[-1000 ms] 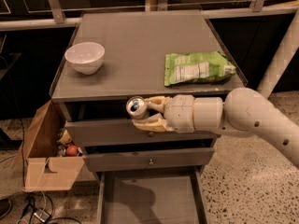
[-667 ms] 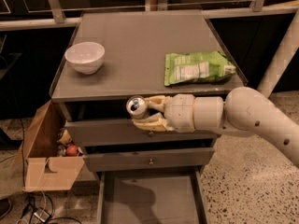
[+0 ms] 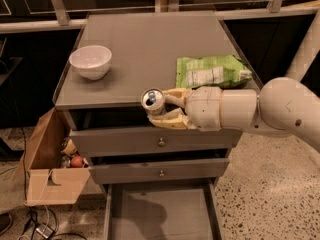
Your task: Pick redbull can from bottom drawer and place on counter
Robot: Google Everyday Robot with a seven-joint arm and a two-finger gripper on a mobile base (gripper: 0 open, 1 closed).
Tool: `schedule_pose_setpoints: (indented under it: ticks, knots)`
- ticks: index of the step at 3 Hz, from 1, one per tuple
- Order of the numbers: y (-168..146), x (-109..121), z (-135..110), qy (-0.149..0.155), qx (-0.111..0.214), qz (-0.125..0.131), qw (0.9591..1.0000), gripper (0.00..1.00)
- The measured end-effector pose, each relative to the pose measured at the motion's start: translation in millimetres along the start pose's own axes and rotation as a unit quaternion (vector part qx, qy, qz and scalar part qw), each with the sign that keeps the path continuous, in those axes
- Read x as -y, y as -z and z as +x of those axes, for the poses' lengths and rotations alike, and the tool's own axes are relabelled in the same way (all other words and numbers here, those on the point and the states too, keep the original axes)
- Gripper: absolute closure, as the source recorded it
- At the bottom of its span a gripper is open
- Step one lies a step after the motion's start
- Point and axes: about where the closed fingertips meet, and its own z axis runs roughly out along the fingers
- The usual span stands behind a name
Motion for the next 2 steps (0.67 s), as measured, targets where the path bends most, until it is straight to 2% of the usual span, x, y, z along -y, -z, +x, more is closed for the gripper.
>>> schedule_pose_setpoints:
  ticks: [1,2]
  knots:
    - [14.2,13.8,-29.1,0.024,0.01,0.014,0.9996,1.0]
    - [10.9,18.7,-31.5,0.023,0.02,0.013,0.9995,1.0]
